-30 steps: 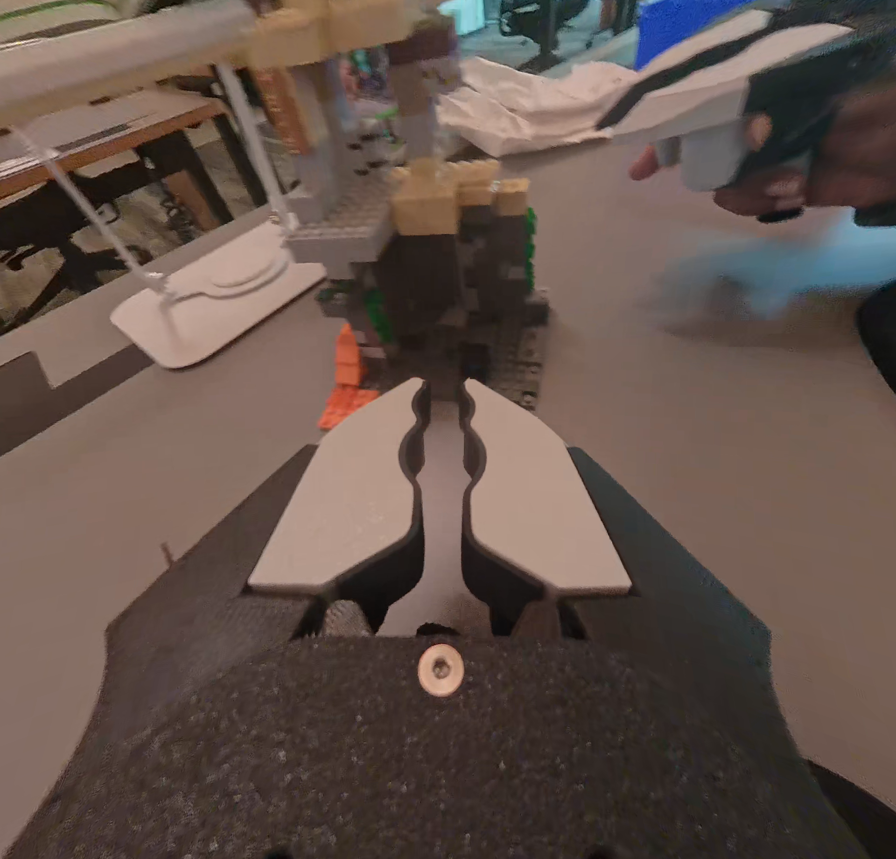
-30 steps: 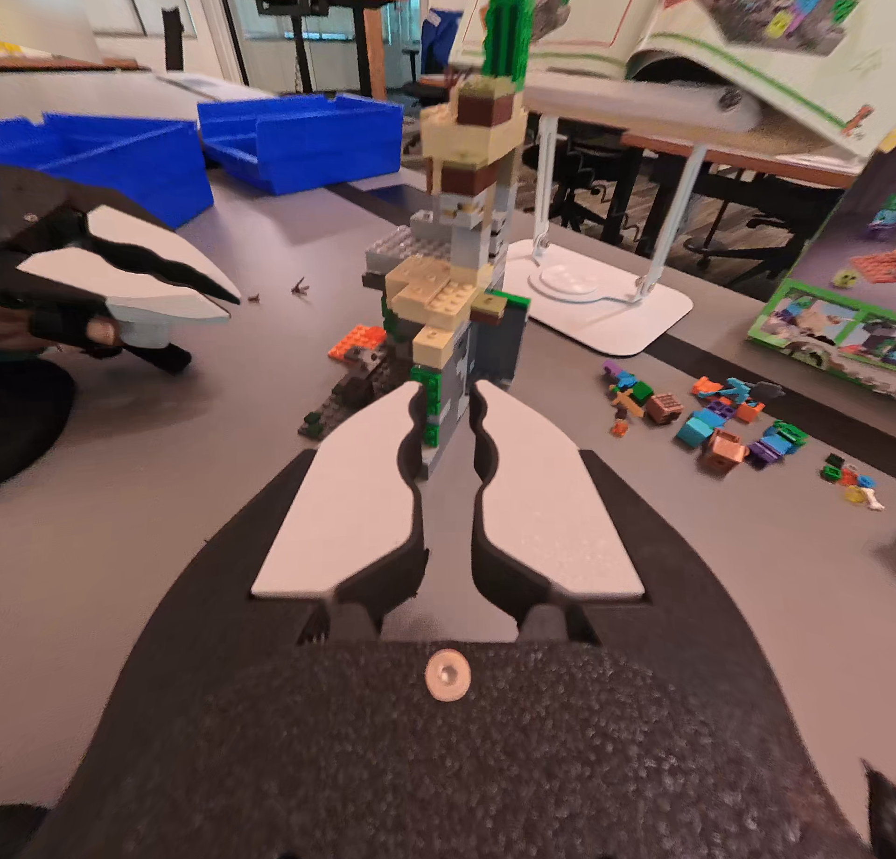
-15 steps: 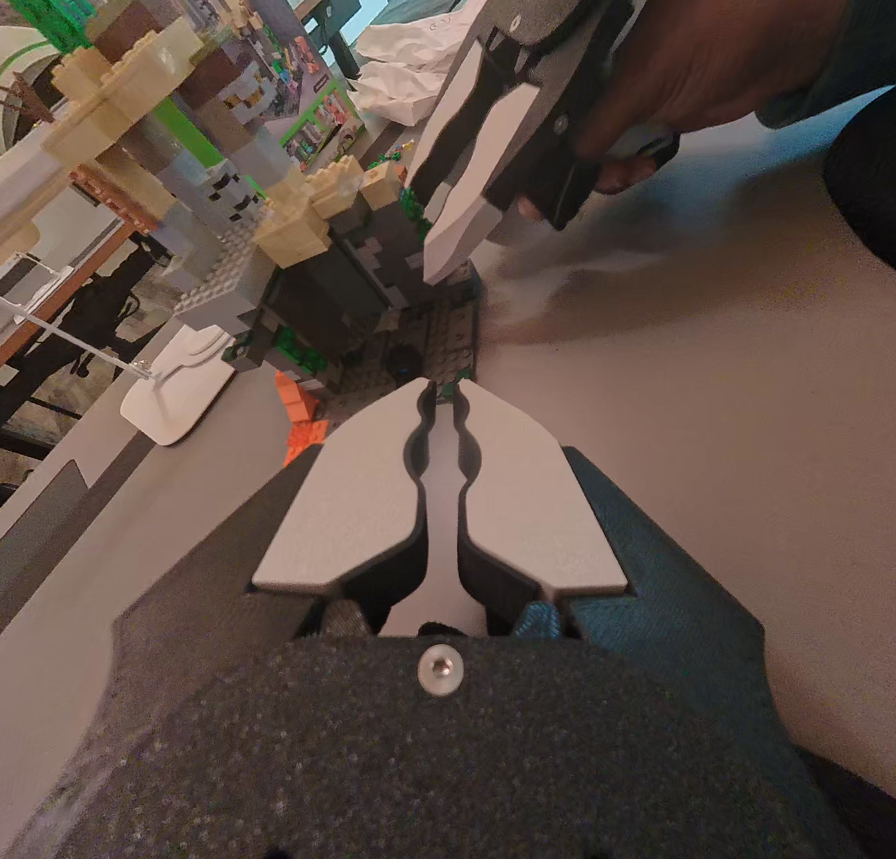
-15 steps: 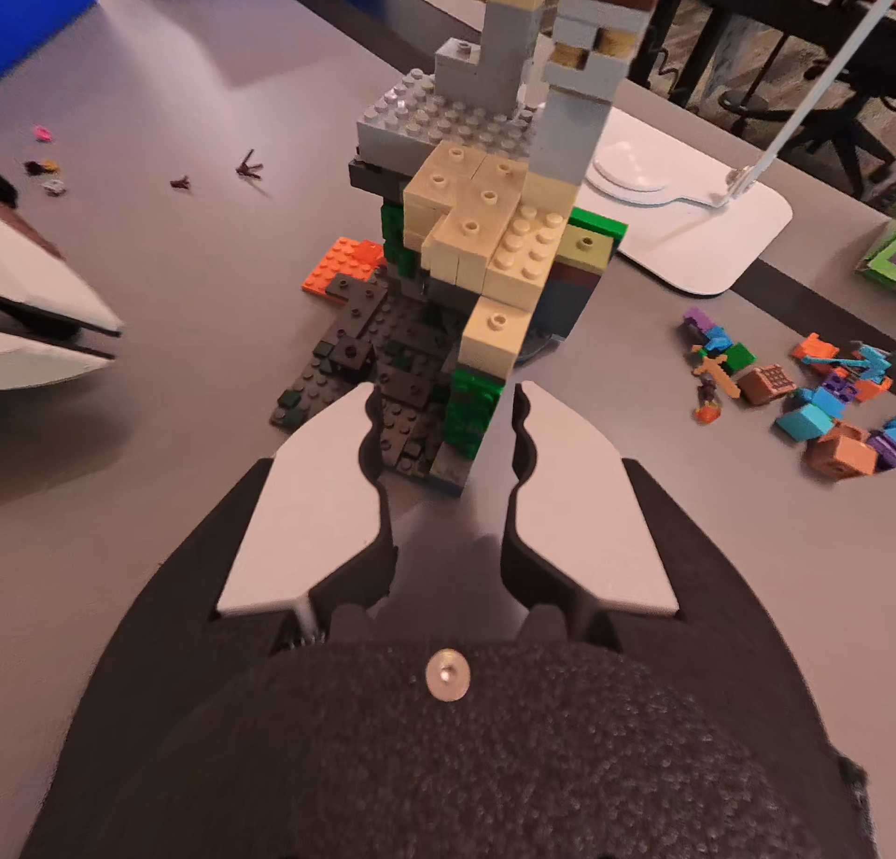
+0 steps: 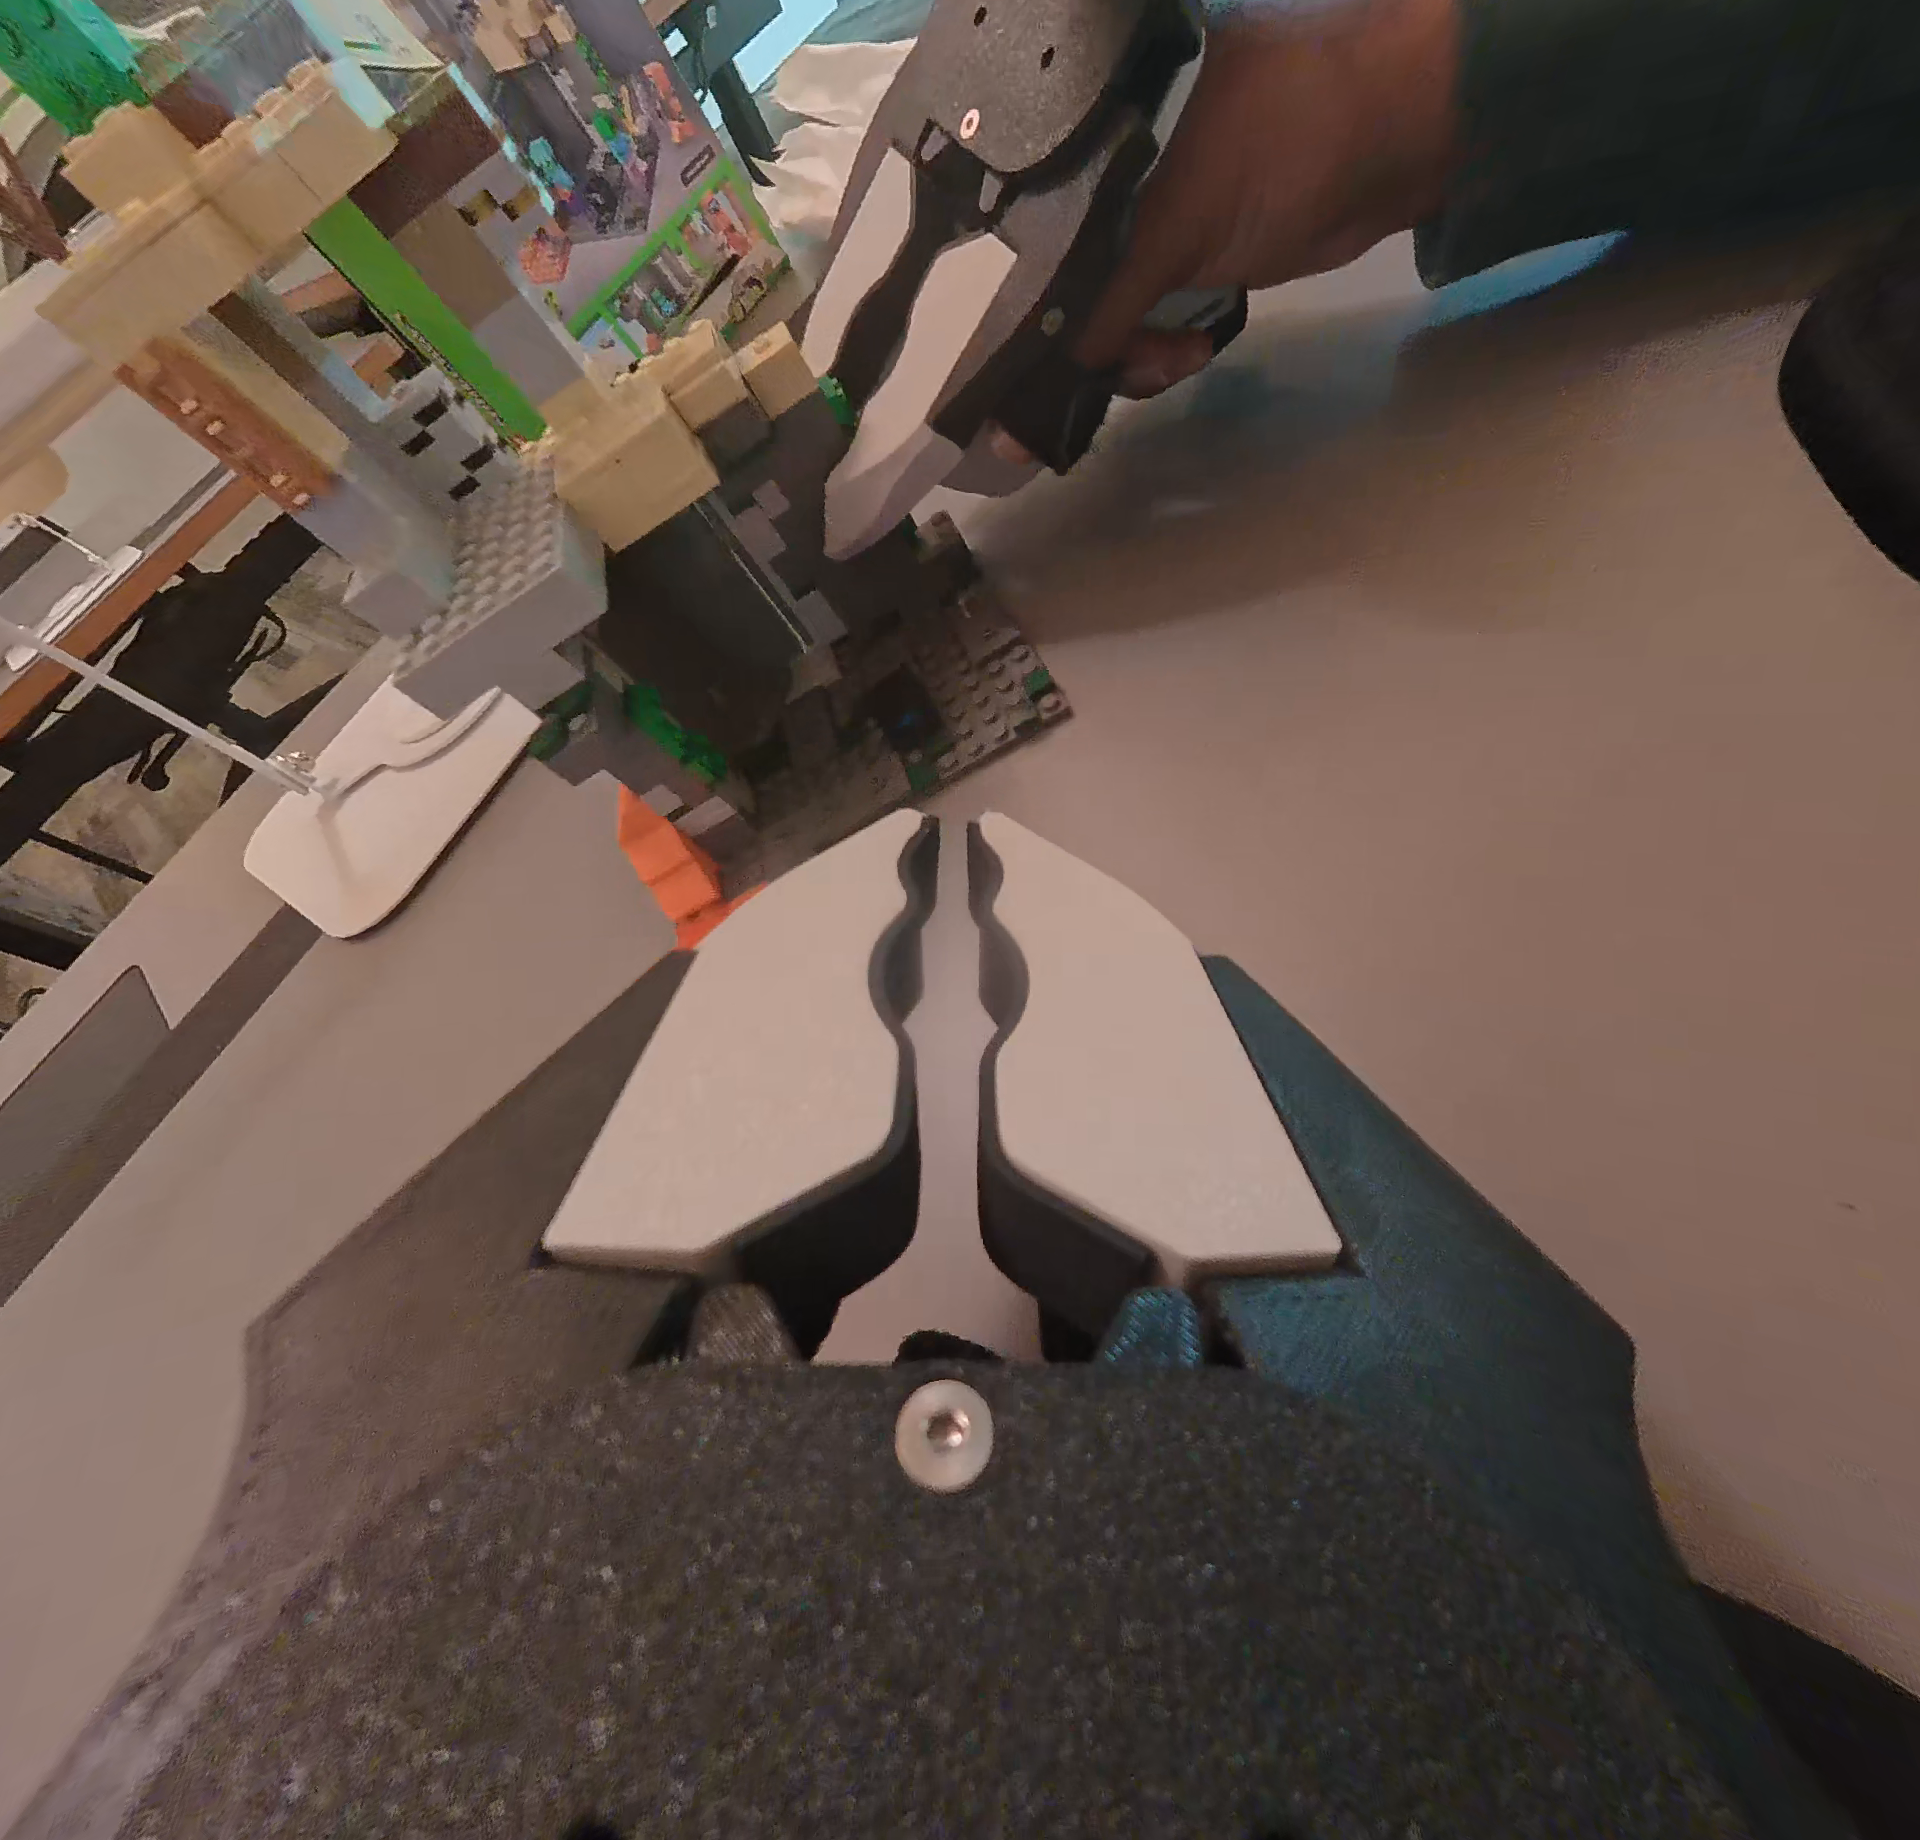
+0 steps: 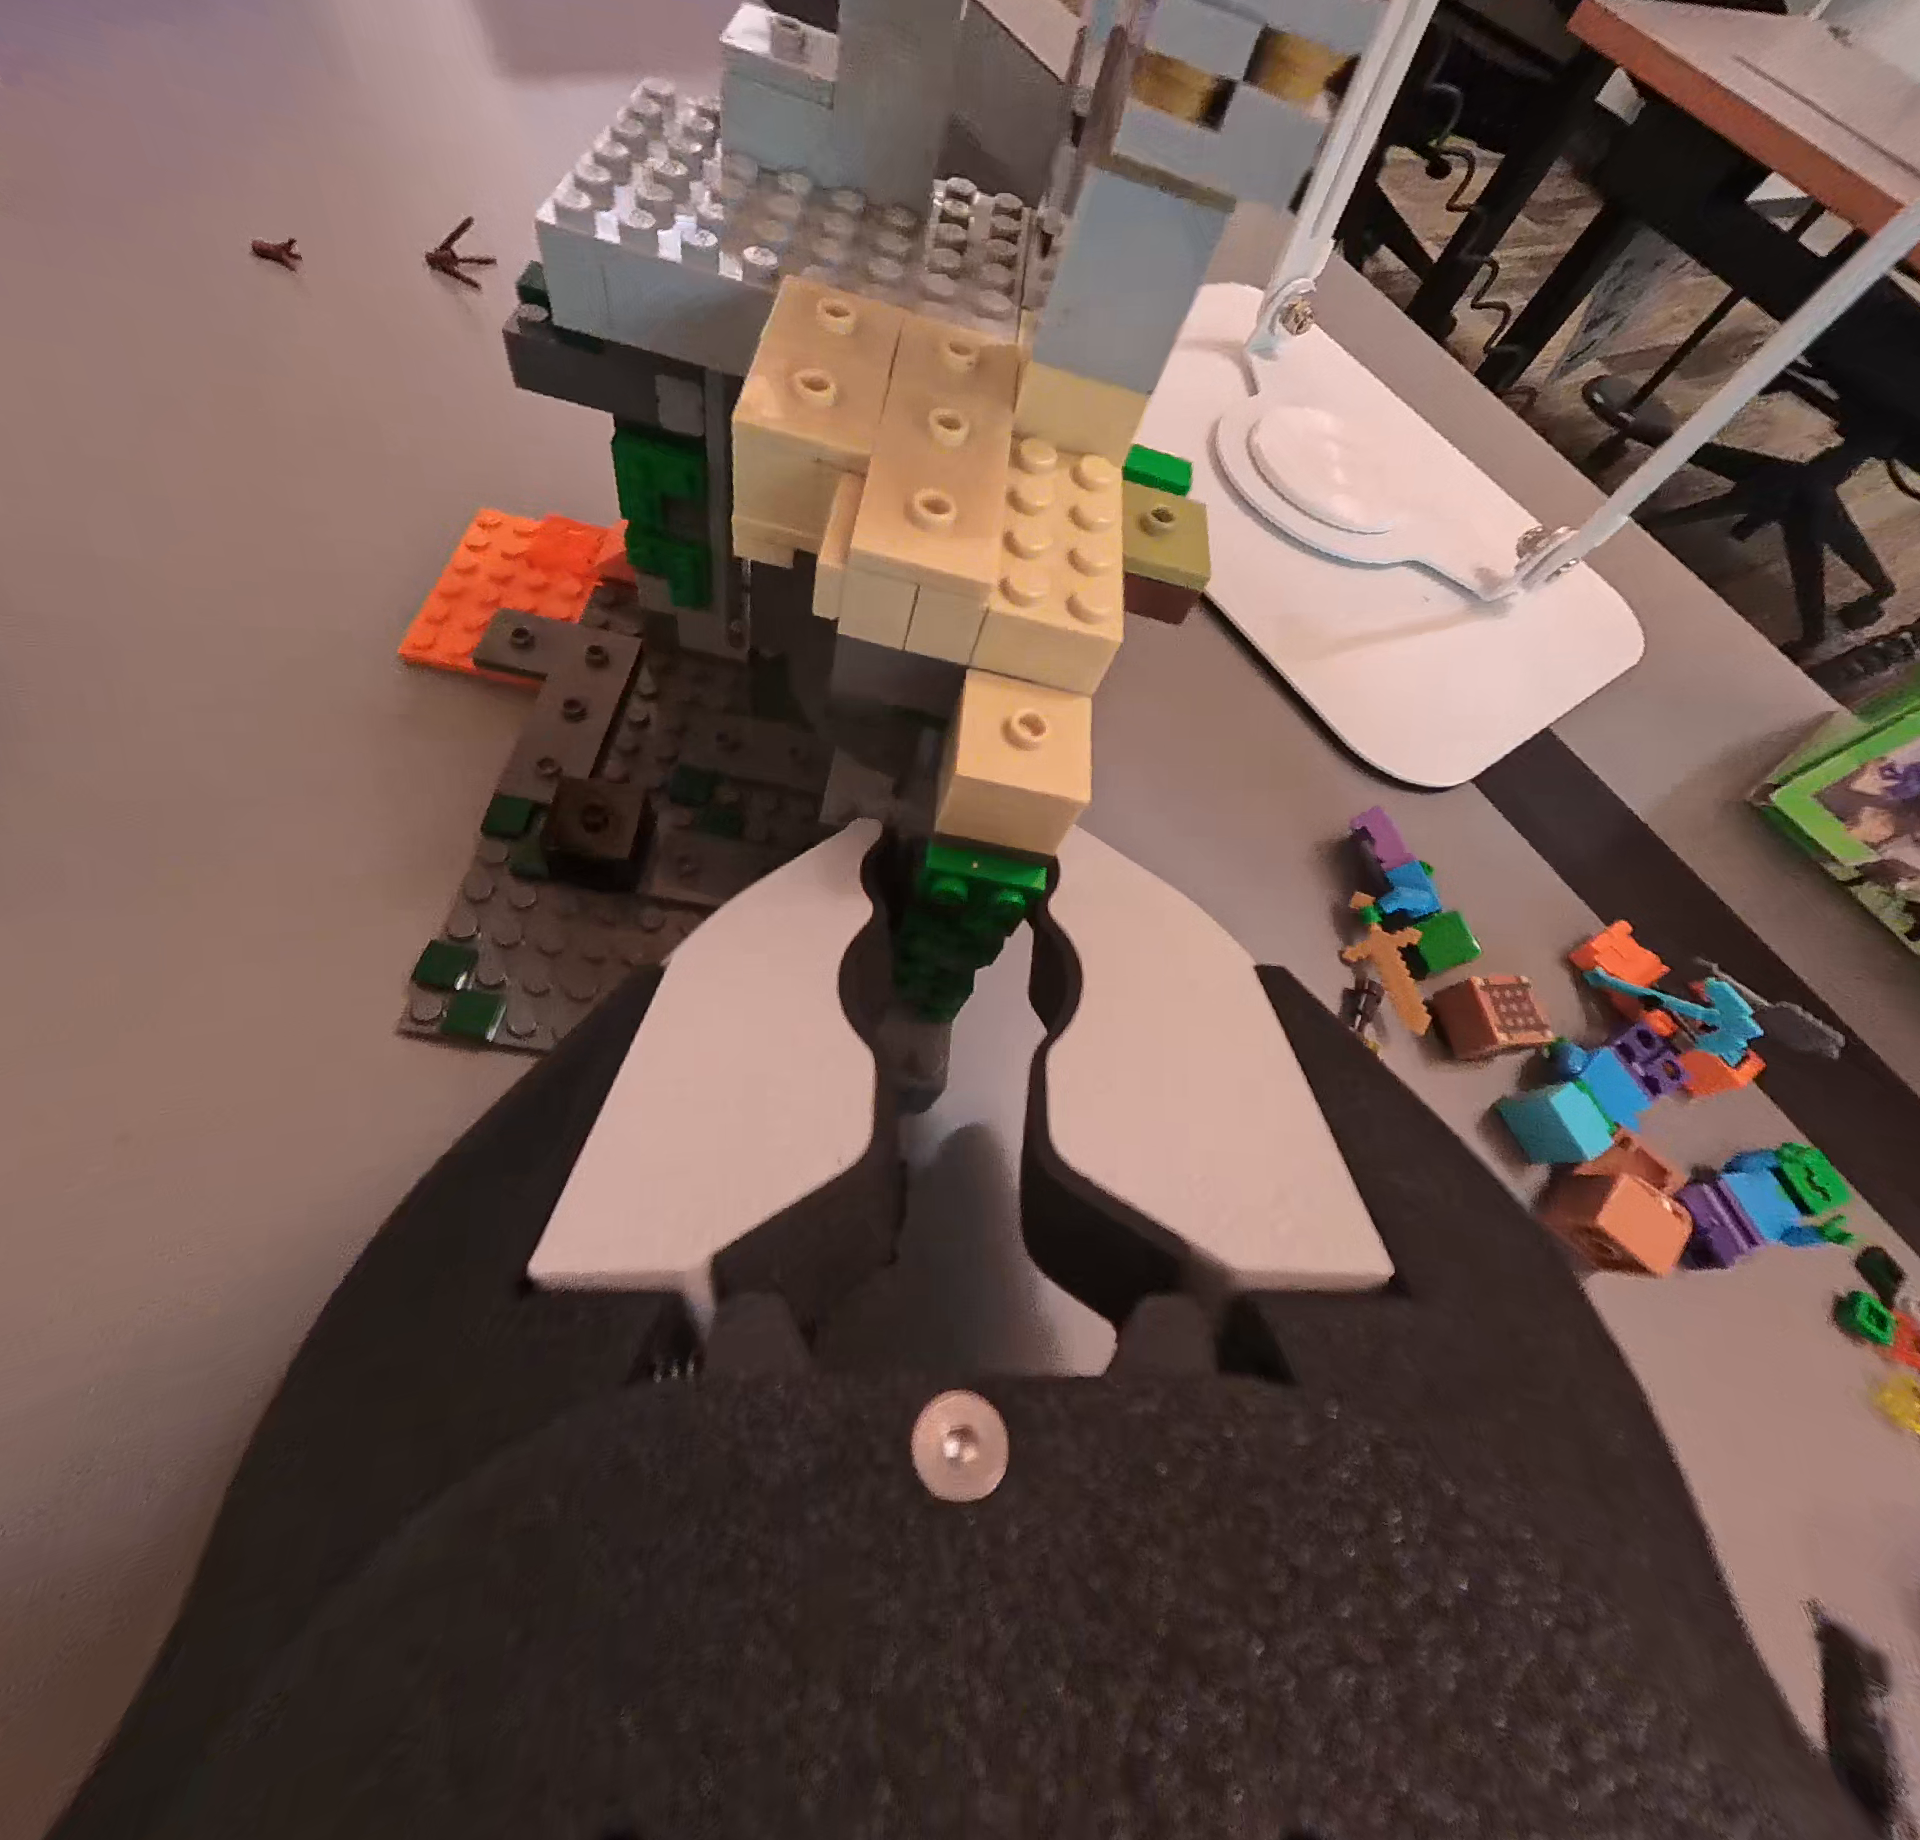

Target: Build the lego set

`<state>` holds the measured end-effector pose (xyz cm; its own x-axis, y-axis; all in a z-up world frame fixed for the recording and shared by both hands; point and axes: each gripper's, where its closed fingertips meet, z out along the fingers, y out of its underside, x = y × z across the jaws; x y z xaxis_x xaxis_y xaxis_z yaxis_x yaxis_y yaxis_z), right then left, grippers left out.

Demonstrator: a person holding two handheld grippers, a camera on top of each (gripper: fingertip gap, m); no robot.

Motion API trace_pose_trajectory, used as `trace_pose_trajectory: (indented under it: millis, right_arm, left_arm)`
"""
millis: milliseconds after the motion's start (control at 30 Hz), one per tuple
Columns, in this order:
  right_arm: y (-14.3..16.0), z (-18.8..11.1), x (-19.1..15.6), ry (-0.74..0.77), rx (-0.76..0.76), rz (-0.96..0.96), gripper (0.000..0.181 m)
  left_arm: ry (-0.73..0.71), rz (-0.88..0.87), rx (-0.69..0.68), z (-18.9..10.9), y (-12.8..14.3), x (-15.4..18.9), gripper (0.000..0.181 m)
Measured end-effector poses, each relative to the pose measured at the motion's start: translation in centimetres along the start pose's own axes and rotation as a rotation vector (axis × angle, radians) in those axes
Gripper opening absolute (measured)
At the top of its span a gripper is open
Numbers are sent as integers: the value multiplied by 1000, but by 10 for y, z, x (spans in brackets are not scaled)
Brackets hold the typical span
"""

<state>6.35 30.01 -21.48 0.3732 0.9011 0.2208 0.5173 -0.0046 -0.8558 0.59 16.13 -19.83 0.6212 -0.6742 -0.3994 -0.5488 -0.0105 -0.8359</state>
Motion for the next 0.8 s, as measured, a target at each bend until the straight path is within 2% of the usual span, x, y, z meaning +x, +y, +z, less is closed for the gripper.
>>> trace_pose_trajectory:
  millis: [133,233,533,600,700,800]
  right_arm:
    - [1,-5,1,32,14,3,23]
    - [-2,-21,-2,-2,38,37,28]
    - [-29,-83,-24,0,309,223,34]
    - [-35,-93,-33,7,361,222,30]
    - [-44,-103,-39,54,440,190,14]
    - [-43,-106,-34,151,440,115,4]
  left_arm:
    - [-5,-38,9,0,1,-5,4]
    - [-26,-100,27,-3,1,-16,3]
    - [-119,-253,109,-14,0,-50,1]
    - [-138,-267,127,-17,-1,-55,1]
    - [-163,-280,156,-21,-4,-61,1]
    - [-175,-273,161,-21,-4,-63,0]
